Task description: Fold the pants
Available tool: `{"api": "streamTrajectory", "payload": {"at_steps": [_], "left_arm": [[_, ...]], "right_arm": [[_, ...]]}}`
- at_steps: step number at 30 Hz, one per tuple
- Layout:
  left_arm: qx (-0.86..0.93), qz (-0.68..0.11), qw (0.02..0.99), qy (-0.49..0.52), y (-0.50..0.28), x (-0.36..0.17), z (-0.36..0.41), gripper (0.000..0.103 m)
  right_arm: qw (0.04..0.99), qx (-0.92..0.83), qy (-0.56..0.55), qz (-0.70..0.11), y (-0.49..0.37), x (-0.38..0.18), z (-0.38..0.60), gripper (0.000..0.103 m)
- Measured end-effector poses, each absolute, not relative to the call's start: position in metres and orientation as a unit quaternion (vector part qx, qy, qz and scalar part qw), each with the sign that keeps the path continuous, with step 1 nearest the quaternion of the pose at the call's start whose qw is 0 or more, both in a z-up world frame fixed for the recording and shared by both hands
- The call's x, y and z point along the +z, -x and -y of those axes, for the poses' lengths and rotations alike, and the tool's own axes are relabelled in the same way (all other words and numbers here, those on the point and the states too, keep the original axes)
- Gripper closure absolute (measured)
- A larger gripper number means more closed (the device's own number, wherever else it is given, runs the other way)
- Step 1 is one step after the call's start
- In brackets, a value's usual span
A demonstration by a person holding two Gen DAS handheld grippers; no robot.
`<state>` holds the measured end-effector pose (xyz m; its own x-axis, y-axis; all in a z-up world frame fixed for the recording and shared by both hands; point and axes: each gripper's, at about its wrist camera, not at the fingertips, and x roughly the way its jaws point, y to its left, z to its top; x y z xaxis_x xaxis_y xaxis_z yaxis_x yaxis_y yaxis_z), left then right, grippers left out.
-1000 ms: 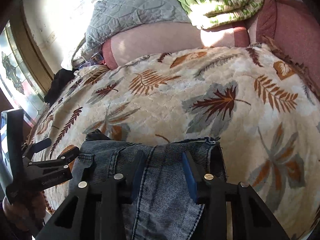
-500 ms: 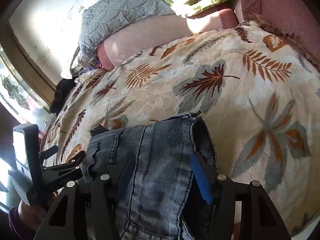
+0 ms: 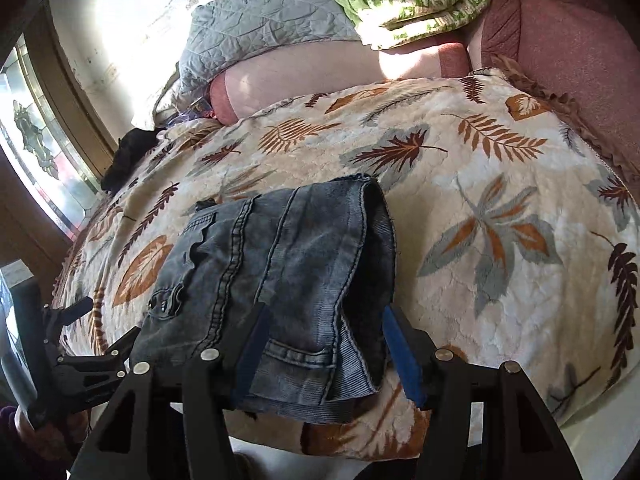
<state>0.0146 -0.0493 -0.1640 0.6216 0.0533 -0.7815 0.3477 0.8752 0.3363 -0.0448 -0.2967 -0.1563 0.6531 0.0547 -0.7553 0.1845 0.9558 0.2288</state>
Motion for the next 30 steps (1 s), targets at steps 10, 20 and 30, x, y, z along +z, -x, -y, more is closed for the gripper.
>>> {"api": "streamTrajectory", "payload": {"at_steps": [10, 20, 30], "left_arm": [[-0.081, -0.432, 0.872, -0.216, -0.01, -0.182, 0.036, 0.006], [-0.074, -0.392, 0.892, -0.211, 0.004, -0.141, 0.031, 0.007], [-0.083, -0.352, 0.913, -0.19, 0.017, -0.096, 0.031, 0.006]], "right_arm": [[0.874, -0.043, -0.067, -0.48, 0.048, -0.209, 0.254, 0.041], [0.895, -0.046, -0.088, -0.435, 0.064, -0.168, 0.278, 0.041], [0.908, -0.044, -0.091, -0.406, 0.067, -0.136, 0.279, 0.041]]}}
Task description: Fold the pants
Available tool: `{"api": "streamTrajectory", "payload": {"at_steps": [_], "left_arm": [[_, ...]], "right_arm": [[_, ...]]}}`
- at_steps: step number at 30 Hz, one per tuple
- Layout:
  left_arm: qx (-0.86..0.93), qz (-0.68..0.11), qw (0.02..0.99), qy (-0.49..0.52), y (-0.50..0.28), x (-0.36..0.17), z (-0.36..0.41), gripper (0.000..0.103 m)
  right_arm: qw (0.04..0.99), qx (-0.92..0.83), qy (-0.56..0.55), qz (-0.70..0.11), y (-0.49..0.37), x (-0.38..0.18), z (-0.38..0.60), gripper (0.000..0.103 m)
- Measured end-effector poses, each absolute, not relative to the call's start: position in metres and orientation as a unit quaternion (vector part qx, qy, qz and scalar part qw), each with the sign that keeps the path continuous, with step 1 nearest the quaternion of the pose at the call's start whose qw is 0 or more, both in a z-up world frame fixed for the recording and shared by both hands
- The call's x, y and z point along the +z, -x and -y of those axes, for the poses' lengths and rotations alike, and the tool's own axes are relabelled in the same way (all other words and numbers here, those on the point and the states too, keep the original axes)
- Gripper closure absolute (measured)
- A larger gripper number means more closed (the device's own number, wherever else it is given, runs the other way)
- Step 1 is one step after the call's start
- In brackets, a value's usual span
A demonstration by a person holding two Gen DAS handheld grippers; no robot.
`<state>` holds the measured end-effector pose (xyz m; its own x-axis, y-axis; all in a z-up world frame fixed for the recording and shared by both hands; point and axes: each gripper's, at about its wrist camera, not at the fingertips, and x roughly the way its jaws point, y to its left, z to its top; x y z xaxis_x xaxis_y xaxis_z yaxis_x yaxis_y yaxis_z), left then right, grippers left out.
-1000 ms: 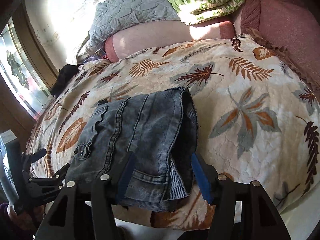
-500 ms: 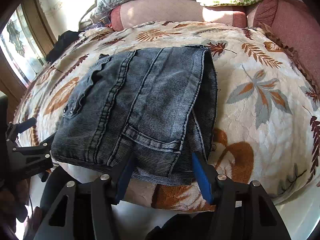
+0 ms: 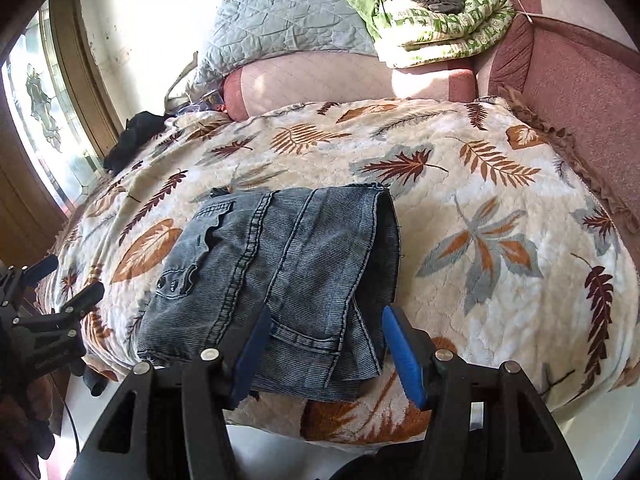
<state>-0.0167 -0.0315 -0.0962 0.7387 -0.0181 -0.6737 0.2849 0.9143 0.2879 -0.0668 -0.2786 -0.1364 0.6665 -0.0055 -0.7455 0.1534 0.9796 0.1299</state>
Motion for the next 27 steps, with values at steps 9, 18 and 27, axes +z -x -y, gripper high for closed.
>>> {"api": "streamTrajectory", "payload": {"at_steps": [9, 18, 27], "left_arm": [[-0.096, -0.352, 0.914, -0.178, 0.018, -0.087, 0.037, 0.006], [-0.099, -0.381, 0.904, -0.169, 0.003, -0.101, 0.038, 0.006], [-0.101, -0.42, 0.888, -0.158, -0.029, -0.128, 0.042, 0.006]], "right_arm": [[0.906, -0.047, -0.093, -0.41, 0.065, -0.141, 0.28, 0.041], [0.898, -0.052, -0.099, -0.426, 0.058, -0.153, 0.284, 0.035], [0.875, -0.049, -0.171, -0.451, 0.037, -0.177, 0.315, 0.032]]}}
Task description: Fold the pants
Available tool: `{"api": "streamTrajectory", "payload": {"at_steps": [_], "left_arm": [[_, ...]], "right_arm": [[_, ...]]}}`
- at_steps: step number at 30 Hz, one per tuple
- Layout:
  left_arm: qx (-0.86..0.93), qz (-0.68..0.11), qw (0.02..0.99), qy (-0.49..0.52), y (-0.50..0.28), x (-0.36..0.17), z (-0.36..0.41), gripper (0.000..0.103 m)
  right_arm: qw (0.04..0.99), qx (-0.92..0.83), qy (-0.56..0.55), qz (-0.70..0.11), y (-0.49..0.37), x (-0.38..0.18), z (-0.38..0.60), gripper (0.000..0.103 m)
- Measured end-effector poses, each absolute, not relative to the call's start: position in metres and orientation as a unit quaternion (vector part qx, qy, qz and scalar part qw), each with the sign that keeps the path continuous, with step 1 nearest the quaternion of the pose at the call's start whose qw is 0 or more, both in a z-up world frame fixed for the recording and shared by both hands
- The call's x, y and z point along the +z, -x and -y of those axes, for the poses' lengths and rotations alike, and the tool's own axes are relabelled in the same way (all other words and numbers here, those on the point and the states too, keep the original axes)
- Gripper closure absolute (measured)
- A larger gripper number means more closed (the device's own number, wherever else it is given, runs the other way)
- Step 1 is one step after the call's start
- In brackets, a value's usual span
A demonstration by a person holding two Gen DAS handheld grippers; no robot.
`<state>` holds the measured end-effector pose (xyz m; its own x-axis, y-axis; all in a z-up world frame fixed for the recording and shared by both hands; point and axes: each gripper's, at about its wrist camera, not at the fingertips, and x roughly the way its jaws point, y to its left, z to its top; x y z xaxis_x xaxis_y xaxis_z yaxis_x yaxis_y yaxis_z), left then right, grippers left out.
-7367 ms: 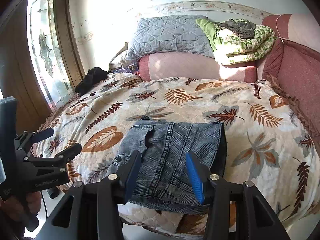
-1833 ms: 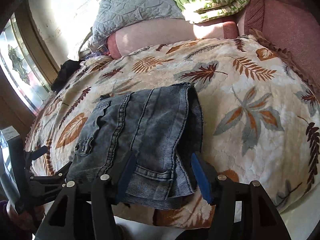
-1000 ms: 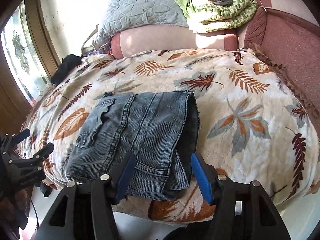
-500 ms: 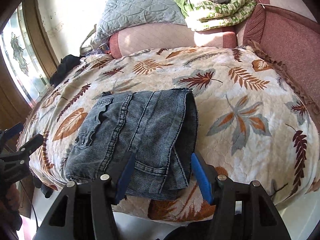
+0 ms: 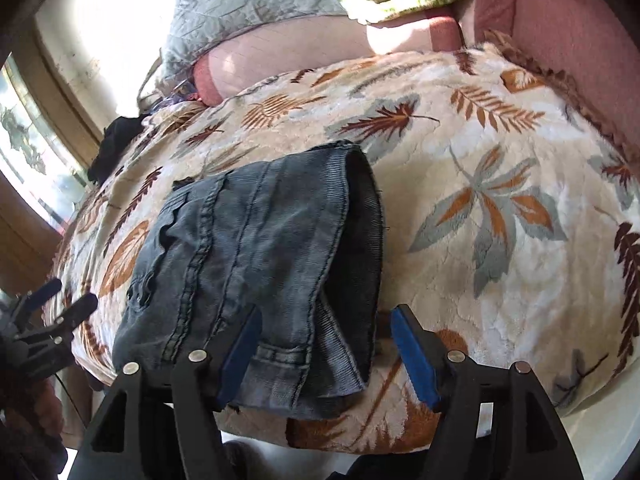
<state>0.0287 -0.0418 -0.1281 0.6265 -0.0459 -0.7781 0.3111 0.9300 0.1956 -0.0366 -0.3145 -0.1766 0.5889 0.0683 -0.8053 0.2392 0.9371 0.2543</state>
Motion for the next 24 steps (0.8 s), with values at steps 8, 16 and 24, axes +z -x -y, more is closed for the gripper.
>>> {"api": "streamTrajectory", "payload": {"at_steps": [8, 16, 24], "left_arm": [[-0.102, -0.426, 0.885, -0.161, -0.049, -0.135, 0.051, 0.007], [-0.106, -0.427, 0.883, -0.163, -0.052, -0.136, 0.058, 0.007], [-0.111, -0.412, 0.89, -0.162, -0.041, -0.121, 0.058, 0.007]], "right_arm": [[0.87, -0.058, -0.194, -0.449, 0.021, -0.183, 0.334, 0.032], [0.868, -0.059, -0.199, -0.45, 0.02, -0.186, 0.337, 0.032], [0.874, -0.059, -0.199, -0.44, 0.029, -0.175, 0.335, 0.032]]}}
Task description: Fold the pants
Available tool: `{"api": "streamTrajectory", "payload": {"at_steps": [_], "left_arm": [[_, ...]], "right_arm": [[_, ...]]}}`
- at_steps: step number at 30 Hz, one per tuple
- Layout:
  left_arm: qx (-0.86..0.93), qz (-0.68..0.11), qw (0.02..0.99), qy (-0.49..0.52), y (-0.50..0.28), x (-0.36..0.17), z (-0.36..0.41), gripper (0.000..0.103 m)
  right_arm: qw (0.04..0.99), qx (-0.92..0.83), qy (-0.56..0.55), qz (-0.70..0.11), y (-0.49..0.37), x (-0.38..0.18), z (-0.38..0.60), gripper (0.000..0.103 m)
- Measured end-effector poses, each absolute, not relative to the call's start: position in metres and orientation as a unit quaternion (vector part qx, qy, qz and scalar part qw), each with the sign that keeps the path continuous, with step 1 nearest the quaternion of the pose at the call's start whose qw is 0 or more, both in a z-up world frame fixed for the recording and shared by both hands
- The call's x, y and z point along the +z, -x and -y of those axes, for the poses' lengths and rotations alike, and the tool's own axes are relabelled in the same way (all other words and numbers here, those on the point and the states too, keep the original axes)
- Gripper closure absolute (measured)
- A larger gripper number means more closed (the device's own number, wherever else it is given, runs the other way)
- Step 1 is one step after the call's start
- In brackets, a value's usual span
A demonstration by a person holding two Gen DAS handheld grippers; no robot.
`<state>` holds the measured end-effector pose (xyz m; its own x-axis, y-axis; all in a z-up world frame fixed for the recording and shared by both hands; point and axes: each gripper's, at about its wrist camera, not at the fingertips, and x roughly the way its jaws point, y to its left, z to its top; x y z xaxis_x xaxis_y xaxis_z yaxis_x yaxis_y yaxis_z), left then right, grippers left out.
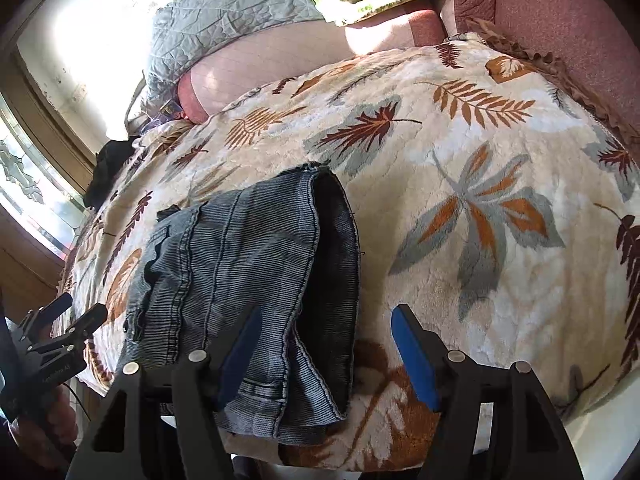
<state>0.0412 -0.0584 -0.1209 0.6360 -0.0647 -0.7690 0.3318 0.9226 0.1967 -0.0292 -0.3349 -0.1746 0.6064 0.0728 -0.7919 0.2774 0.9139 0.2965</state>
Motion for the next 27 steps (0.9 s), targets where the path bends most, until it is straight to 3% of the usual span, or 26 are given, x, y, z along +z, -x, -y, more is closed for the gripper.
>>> {"api": "streamTrajectory", "payload": {"at_steps": [27], "left_arm": [[-0.117, -0.384, 0.902, -0.158, -0.015, -0.095, 0.056, 0.007]], "right_arm": [[0.89, -0.056, -0.181, -0.414, 0.06, -0.142, 0.318, 0.032]]}}
